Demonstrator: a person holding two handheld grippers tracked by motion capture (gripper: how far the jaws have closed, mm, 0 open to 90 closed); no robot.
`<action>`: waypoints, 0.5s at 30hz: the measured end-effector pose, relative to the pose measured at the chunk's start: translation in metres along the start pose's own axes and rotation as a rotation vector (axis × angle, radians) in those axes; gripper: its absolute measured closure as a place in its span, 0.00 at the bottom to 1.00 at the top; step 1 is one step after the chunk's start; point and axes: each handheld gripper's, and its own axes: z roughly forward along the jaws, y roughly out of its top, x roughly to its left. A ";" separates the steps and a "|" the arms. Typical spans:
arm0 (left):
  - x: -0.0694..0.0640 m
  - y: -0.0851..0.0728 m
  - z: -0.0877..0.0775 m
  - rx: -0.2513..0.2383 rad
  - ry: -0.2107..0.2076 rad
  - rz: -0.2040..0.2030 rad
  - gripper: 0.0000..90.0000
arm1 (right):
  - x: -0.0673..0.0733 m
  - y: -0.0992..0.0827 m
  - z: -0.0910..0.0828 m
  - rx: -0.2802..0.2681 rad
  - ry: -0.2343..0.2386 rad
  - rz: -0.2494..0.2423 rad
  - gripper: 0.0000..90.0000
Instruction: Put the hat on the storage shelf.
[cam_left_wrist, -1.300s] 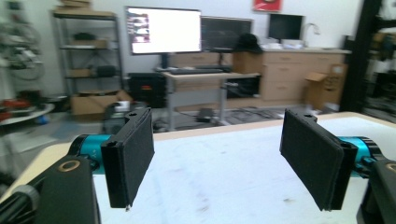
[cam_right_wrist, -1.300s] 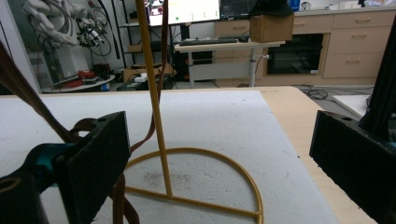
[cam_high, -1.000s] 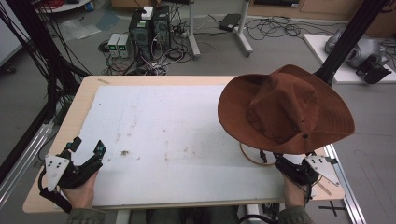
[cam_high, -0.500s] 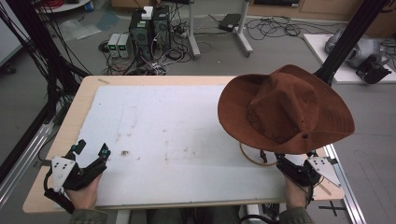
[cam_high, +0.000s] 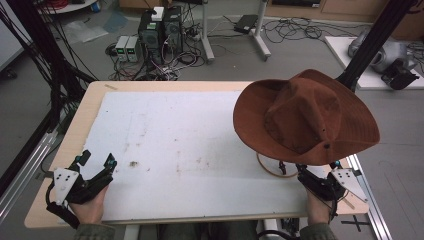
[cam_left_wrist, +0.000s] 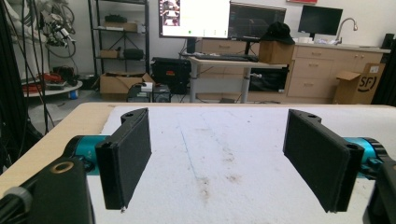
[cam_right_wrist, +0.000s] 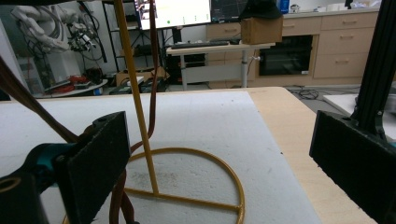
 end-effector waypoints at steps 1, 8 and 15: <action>0.000 0.000 0.000 0.001 -0.003 0.001 0.26 | 0.000 0.000 0.000 0.000 0.001 0.000 0.05; -0.001 0.000 0.000 0.001 -0.010 0.000 0.26 | 0.001 0.000 0.000 -0.003 -0.001 0.006 0.05; -0.002 -0.001 0.003 0.003 -0.012 -0.002 0.27 | 0.002 0.001 -0.002 -0.008 0.001 0.014 0.05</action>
